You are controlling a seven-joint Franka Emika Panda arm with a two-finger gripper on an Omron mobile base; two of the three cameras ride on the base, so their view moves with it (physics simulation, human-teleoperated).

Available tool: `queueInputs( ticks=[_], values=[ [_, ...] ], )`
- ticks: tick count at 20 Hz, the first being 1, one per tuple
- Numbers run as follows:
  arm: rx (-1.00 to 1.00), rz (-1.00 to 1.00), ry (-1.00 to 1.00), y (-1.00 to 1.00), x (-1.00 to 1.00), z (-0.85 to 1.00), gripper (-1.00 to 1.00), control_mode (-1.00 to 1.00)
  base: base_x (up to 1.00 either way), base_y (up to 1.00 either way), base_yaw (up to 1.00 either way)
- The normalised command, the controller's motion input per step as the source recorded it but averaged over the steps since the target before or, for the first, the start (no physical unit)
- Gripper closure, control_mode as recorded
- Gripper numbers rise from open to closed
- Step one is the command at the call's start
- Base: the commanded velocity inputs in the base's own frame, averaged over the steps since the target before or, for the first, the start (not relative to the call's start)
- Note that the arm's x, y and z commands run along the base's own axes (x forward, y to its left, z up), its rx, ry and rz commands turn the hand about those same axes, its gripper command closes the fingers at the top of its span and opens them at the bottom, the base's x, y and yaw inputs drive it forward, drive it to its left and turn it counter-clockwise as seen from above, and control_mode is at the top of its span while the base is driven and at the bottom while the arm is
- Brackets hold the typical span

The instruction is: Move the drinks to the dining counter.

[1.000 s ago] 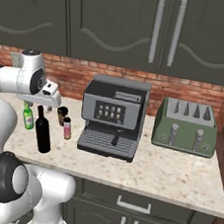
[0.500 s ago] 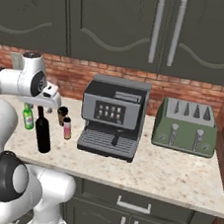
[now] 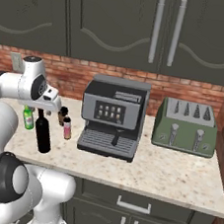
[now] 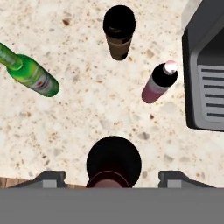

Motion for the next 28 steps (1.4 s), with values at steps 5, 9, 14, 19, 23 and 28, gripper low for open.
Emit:
queueInputs(
  ticks=[5, 9, 14, 19, 23, 28],
  values=[
    [0.00, 0.00, 0.00, 0.00, 0.00, 0.00, 1.00, -1.00, 0.00, 0.00, 0.00],
    [0.00, 0.00, 0.00, 0.00, 0.00, 0.00, 1.00, -1.00, 0.00, 0.00, 0.00],
    [0.00, 0.00, 0.00, 0.00, 0.00, 0.04, 1.00, -1.00, 0.00, 0.00, 0.00],
    [0.00, 0.00, 0.00, -0.11, -0.14, 0.35, 1.00, -1.00, 0.00, 0.00, 0.00],
    [0.00, 0.00, 0.00, -0.09, -0.22, 0.26, 1.00, -1.00, 0.00, 0.00, 0.00],
    [0.00, 0.00, -0.02, -0.30, -0.36, 0.08, 1.00, -1.00, 0.00, 0.00, 0.00]
  ],
)
